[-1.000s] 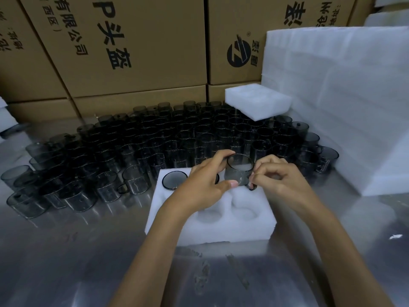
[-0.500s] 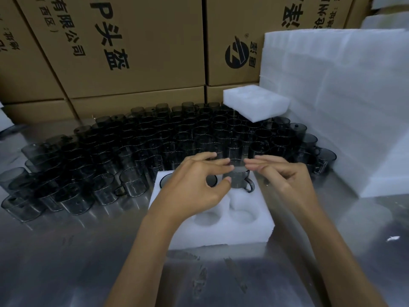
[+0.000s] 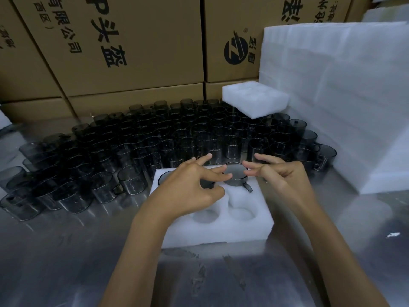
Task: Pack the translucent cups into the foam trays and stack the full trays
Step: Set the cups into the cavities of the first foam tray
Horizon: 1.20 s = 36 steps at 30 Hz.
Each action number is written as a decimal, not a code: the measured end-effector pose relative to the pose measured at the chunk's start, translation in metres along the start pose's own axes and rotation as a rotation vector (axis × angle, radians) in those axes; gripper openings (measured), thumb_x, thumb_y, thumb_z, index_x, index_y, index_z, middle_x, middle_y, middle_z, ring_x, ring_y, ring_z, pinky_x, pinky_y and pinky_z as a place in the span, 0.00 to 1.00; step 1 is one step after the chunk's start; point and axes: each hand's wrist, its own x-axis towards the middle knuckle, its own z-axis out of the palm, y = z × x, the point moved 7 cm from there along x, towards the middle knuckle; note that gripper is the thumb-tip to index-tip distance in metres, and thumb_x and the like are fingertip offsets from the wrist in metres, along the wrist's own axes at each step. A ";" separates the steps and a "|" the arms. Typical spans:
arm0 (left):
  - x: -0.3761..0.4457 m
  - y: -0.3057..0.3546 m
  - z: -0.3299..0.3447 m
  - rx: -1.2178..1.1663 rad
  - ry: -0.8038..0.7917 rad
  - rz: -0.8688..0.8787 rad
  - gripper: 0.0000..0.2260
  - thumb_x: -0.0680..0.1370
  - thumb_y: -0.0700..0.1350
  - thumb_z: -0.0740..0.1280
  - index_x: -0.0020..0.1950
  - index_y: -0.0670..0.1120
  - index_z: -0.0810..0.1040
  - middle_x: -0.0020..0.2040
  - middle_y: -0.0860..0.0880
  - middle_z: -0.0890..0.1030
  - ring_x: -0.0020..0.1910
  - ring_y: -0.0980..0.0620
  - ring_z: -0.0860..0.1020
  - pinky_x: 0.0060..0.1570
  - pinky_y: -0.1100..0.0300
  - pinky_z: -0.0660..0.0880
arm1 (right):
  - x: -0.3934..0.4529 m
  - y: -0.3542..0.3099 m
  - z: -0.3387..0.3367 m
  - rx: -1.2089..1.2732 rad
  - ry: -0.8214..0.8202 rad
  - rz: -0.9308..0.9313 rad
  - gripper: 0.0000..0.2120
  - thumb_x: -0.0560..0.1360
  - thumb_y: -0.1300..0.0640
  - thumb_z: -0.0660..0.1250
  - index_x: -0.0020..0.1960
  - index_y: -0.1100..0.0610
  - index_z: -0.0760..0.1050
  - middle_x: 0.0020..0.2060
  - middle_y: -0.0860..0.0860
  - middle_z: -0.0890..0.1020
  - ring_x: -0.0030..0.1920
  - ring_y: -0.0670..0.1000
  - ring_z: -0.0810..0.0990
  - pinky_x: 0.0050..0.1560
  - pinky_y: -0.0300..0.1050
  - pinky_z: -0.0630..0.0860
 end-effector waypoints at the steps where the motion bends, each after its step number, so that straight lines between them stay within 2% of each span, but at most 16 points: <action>1: 0.000 -0.002 0.002 -0.004 -0.020 -0.014 0.17 0.77 0.43 0.66 0.62 0.60 0.80 0.66 0.67 0.74 0.75 0.68 0.54 0.75 0.64 0.45 | 0.000 0.003 0.001 0.000 -0.002 0.015 0.11 0.75 0.65 0.67 0.40 0.56 0.87 0.46 0.44 0.87 0.65 0.38 0.75 0.70 0.53 0.71; 3: 0.000 -0.005 0.005 0.000 -0.045 -0.039 0.17 0.77 0.44 0.66 0.60 0.62 0.80 0.66 0.68 0.74 0.75 0.69 0.54 0.76 0.63 0.45 | -0.002 0.005 0.003 -0.029 -0.008 0.020 0.10 0.70 0.54 0.68 0.40 0.54 0.88 0.45 0.42 0.87 0.63 0.37 0.75 0.69 0.51 0.71; 5: 0.000 -0.007 0.008 0.000 -0.044 -0.051 0.16 0.77 0.44 0.66 0.59 0.63 0.80 0.66 0.67 0.74 0.75 0.69 0.55 0.76 0.62 0.44 | -0.004 0.004 0.002 -0.108 0.007 -0.019 0.18 0.64 0.43 0.65 0.40 0.52 0.88 0.45 0.40 0.87 0.64 0.39 0.75 0.68 0.50 0.72; 7: 0.000 -0.009 0.009 -0.012 -0.030 -0.057 0.16 0.77 0.44 0.66 0.59 0.63 0.81 0.66 0.67 0.75 0.75 0.68 0.56 0.76 0.62 0.43 | -0.003 0.003 0.000 -0.190 0.033 -0.047 0.19 0.63 0.41 0.63 0.41 0.49 0.88 0.46 0.38 0.86 0.65 0.43 0.75 0.67 0.51 0.73; 10: 0.000 -0.011 0.010 -0.041 -0.026 -0.069 0.16 0.77 0.44 0.66 0.58 0.63 0.81 0.65 0.68 0.75 0.74 0.69 0.57 0.77 0.59 0.42 | -0.001 0.008 0.000 -0.205 0.043 -0.034 0.09 0.68 0.48 0.68 0.40 0.48 0.88 0.47 0.39 0.86 0.64 0.43 0.76 0.65 0.52 0.74; 12: 0.000 -0.011 0.010 -0.050 -0.021 -0.065 0.16 0.77 0.44 0.66 0.58 0.64 0.81 0.65 0.68 0.75 0.74 0.69 0.57 0.78 0.57 0.42 | -0.001 0.010 0.000 -0.218 0.064 -0.040 0.07 0.70 0.51 0.70 0.40 0.46 0.87 0.48 0.41 0.86 0.63 0.43 0.76 0.64 0.49 0.74; 15: -0.001 -0.011 0.009 -0.086 0.011 -0.061 0.16 0.77 0.43 0.67 0.56 0.65 0.80 0.65 0.67 0.76 0.74 0.69 0.59 0.78 0.53 0.45 | -0.003 0.010 0.000 -0.228 0.104 -0.054 0.09 0.71 0.53 0.70 0.39 0.42 0.86 0.51 0.45 0.86 0.63 0.46 0.76 0.63 0.44 0.71; 17: -0.003 -0.011 0.009 -0.110 0.009 -0.062 0.17 0.77 0.43 0.67 0.57 0.65 0.80 0.65 0.68 0.75 0.74 0.69 0.58 0.78 0.54 0.46 | -0.005 0.009 0.002 -0.177 0.141 -0.050 0.10 0.72 0.55 0.69 0.39 0.42 0.86 0.50 0.47 0.86 0.59 0.42 0.77 0.61 0.45 0.74; 20: -0.006 -0.011 0.011 -0.116 0.013 -0.068 0.18 0.78 0.42 0.66 0.60 0.64 0.79 0.66 0.68 0.74 0.74 0.70 0.56 0.78 0.55 0.45 | -0.006 0.006 0.004 -0.120 0.210 -0.039 0.12 0.70 0.54 0.65 0.36 0.43 0.85 0.46 0.44 0.86 0.53 0.39 0.80 0.54 0.40 0.76; 24: -0.008 -0.008 0.017 -0.109 0.053 -0.095 0.18 0.78 0.41 0.66 0.62 0.62 0.79 0.65 0.71 0.71 0.75 0.67 0.55 0.79 0.53 0.43 | -0.001 0.005 0.006 -0.081 0.214 -0.027 0.14 0.73 0.61 0.66 0.37 0.46 0.85 0.41 0.41 0.86 0.52 0.39 0.80 0.54 0.42 0.77; 26: -0.009 -0.008 0.017 -0.103 0.074 -0.096 0.18 0.78 0.41 0.66 0.62 0.61 0.79 0.63 0.72 0.72 0.75 0.67 0.56 0.79 0.53 0.45 | 0.003 0.002 0.008 -0.101 0.195 -0.028 0.13 0.73 0.59 0.66 0.37 0.47 0.85 0.39 0.40 0.85 0.51 0.40 0.80 0.51 0.43 0.77; 28: -0.010 -0.009 0.013 -0.152 0.115 -0.094 0.17 0.78 0.42 0.68 0.61 0.61 0.80 0.61 0.72 0.75 0.73 0.68 0.60 0.78 0.53 0.51 | 0.009 -0.007 0.013 -0.131 0.149 -0.044 0.11 0.72 0.55 0.65 0.37 0.48 0.85 0.38 0.39 0.85 0.50 0.41 0.80 0.49 0.42 0.77; 31: -0.012 -0.014 -0.008 -0.285 0.266 -0.104 0.15 0.79 0.40 0.68 0.57 0.60 0.83 0.56 0.66 0.81 0.65 0.67 0.73 0.69 0.57 0.71 | 0.026 -0.022 0.027 -0.190 0.030 -0.081 0.10 0.75 0.56 0.66 0.42 0.48 0.86 0.37 0.33 0.82 0.45 0.35 0.79 0.43 0.28 0.71; 33: -0.016 -0.024 -0.030 -0.342 0.414 -0.127 0.14 0.79 0.39 0.67 0.54 0.59 0.84 0.50 0.61 0.85 0.53 0.61 0.81 0.52 0.60 0.80 | 0.041 -0.028 0.039 -0.230 -0.046 -0.073 0.09 0.75 0.56 0.67 0.44 0.47 0.85 0.34 0.31 0.81 0.39 0.34 0.78 0.39 0.25 0.69; 34: -0.019 -0.031 -0.038 -0.348 0.467 -0.151 0.15 0.80 0.39 0.66 0.52 0.59 0.85 0.48 0.60 0.85 0.50 0.60 0.82 0.47 0.63 0.80 | 0.049 -0.030 0.047 -0.253 -0.080 -0.061 0.09 0.75 0.56 0.67 0.45 0.47 0.85 0.33 0.32 0.81 0.38 0.35 0.78 0.37 0.25 0.69; 36: -0.021 -0.045 -0.046 -0.348 0.489 -0.204 0.16 0.79 0.38 0.66 0.51 0.59 0.85 0.49 0.61 0.85 0.51 0.64 0.80 0.50 0.67 0.74 | 0.063 -0.034 0.063 -0.303 -0.133 -0.055 0.09 0.76 0.57 0.66 0.46 0.48 0.85 0.32 0.36 0.81 0.37 0.34 0.78 0.36 0.24 0.68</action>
